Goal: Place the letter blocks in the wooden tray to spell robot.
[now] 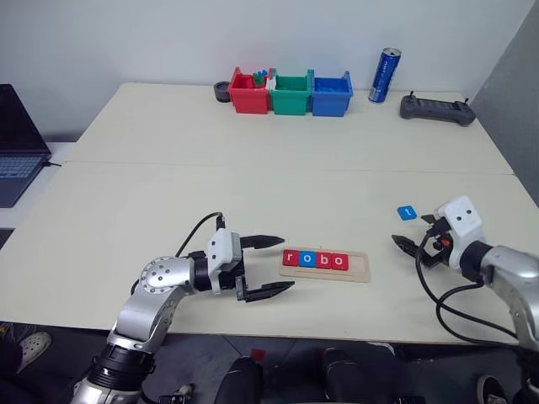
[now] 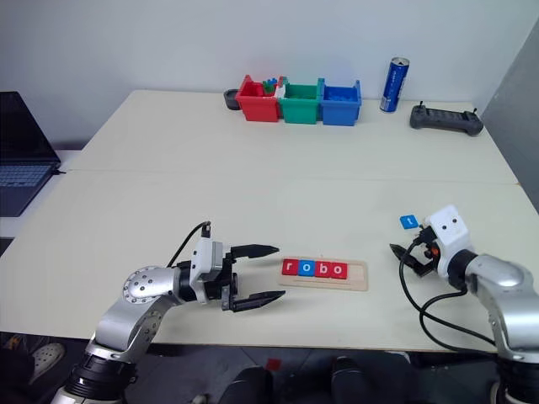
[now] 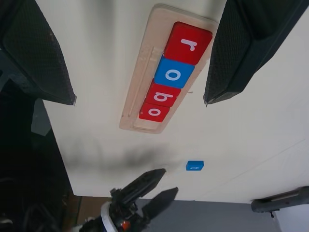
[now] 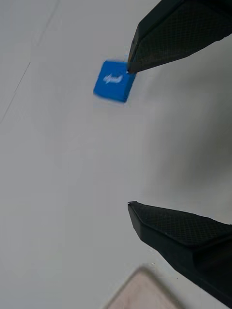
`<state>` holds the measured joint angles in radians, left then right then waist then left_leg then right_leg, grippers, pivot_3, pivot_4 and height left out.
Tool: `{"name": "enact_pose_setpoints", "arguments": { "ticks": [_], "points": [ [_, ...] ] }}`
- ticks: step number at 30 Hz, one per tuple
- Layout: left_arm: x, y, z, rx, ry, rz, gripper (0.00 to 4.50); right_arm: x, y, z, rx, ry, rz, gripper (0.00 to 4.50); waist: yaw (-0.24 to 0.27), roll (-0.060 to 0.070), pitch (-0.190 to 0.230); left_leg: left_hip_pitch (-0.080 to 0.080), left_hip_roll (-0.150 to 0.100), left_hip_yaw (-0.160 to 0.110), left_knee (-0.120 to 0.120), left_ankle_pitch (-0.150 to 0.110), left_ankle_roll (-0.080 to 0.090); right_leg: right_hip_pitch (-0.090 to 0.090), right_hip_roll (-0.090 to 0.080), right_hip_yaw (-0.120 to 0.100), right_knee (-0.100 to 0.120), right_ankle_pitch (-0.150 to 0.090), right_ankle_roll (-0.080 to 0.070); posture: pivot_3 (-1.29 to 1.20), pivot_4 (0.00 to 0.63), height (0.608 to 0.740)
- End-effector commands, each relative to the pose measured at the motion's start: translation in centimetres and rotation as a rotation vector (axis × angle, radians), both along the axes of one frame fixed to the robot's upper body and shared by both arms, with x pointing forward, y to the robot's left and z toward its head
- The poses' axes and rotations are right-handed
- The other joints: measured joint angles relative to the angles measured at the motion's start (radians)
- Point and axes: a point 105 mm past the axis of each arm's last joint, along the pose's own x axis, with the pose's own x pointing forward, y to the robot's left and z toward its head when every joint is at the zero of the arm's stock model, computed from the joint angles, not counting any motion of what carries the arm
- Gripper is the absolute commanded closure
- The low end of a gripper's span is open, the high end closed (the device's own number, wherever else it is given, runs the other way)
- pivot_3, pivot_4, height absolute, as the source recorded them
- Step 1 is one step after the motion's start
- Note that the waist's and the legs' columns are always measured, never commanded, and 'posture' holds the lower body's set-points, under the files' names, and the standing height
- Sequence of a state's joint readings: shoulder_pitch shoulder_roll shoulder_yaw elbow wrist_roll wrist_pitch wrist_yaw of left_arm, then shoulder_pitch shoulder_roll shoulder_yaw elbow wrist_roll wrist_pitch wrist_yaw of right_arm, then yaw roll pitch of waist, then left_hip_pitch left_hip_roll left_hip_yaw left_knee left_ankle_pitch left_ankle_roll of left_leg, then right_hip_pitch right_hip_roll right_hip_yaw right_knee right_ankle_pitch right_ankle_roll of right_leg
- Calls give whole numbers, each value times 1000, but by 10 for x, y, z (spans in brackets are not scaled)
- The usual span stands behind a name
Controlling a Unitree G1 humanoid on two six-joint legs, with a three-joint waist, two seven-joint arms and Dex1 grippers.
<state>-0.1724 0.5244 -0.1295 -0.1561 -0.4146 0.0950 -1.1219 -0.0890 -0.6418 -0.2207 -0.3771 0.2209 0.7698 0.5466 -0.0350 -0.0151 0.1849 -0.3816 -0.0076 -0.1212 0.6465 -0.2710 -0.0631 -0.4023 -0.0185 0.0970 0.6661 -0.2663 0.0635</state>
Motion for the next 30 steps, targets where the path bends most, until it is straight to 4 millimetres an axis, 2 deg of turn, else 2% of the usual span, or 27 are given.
{"name": "enact_pose_setpoints", "arguments": {
  "ticks": [1, 8, 15, 19, 24, 30],
  "points": [
    [4, -3, 11, -15, -53, -3, 0, 5, -7, 18, -27, -97, -106, 38, 0, 0, 0, 0, 0, 0, 0, 0, 0, 0, 0, 0, 0, 0, 0, 0, 150, 740],
    [5, -7, 11, -22, -55, -17, 0, 30, -11, 20, 45, -114, -220, 38, -5, 0, 0, 0, 0, 0, 0, 0, 0, 0, 0, 0, 0, 0, 0, 0, 150, 740],
    [-1, -7, 11, -14, -53, -27, 0, 54, -25, 12, 102, -51, -291, 38, -7, 0, 0, 0, 0, 0, 0, 0, 0, 0, 0, 0, 0, 0, 0, 0, 150, 740],
    [-4, -5, 10, -10, -49, -22, 0, 64, -25, 5, 146, -3, -294, 38, -10, 0, 0, 0, 0, 0, 0, 0, 0, 0, 0, 0, 0, 0, 0, 0, 150, 740],
    [-5, -2, 9, -4, -48, -11, 0, 71, -26, 1, 155, 24, -290, 38, -19, 0, 0, 0, 0, 0, 0, 0, 0, -1, 0, 0, 1, 0, 0, 0, 150, 740],
    [-6, -2, 9, -2, -44, -6, 0, 73, -14, 2, 177, 38, -252, 38, -21, 0, 0, 0, 0, 0, 0, 0, 0, -1, 0, 0, 1, 0, 0, 0, 150, 740]
  ]
}}
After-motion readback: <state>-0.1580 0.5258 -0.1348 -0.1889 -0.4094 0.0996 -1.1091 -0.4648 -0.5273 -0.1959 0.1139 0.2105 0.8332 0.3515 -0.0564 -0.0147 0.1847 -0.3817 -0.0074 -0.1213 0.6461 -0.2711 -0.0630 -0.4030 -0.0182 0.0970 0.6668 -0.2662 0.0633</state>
